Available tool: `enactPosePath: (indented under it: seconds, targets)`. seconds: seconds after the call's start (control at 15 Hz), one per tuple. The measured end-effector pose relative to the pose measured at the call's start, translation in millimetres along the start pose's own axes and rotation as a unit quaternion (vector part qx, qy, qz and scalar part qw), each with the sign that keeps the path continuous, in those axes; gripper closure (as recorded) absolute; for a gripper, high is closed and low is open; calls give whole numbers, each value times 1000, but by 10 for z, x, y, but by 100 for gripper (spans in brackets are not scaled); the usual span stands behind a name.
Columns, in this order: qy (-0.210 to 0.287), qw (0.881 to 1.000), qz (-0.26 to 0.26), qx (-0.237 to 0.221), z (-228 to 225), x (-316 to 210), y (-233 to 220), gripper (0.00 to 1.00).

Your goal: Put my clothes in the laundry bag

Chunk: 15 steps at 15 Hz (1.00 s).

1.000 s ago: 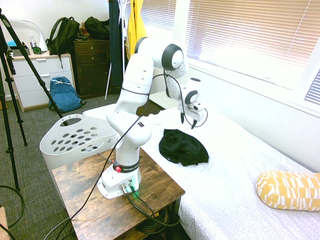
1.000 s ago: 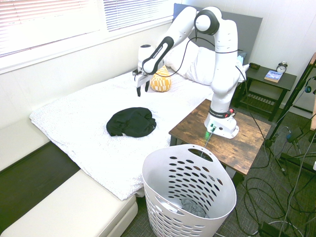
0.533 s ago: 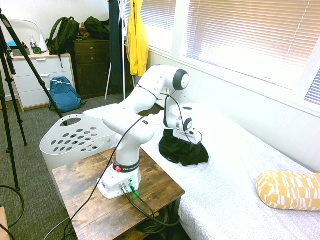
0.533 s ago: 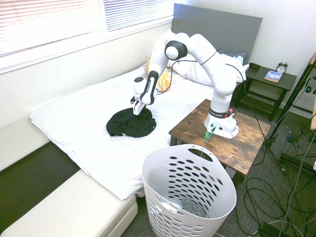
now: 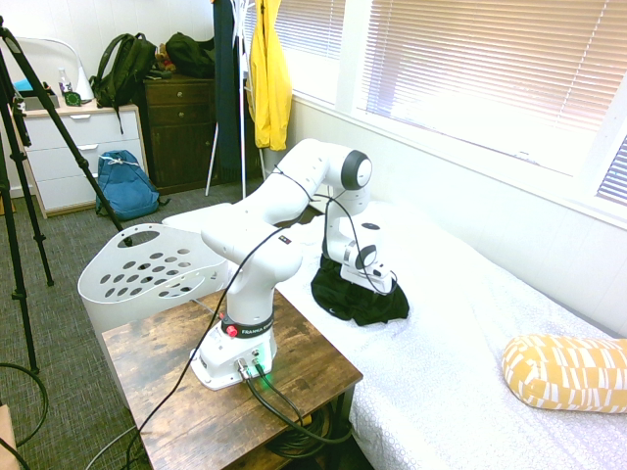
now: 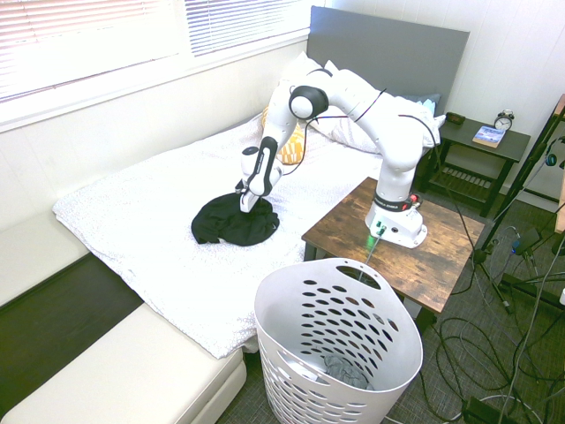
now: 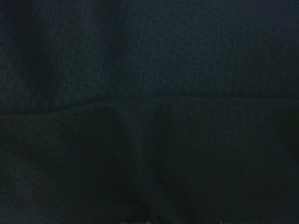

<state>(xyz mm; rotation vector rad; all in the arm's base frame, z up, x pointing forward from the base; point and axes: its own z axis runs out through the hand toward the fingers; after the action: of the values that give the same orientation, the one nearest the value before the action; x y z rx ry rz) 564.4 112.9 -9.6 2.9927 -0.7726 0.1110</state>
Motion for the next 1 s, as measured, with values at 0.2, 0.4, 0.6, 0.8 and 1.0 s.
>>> enactPosePath:
  seconds: [0.2, 0.4, 0.6, 0.8, 1.0]
  targets:
    - [-2, 1000, 1, 2, 8, 22, 43, 100]
    - [0, 1000, 2, 2, 27, 15, 88, 100]
    - [0, 1000, 2, 6, 37, 27, 139, 100]
    - [0, 1000, 6, 9, 6, 36, 182, 100]
    - [2, 1000, 9, 15, -76, 79, 193, 100]
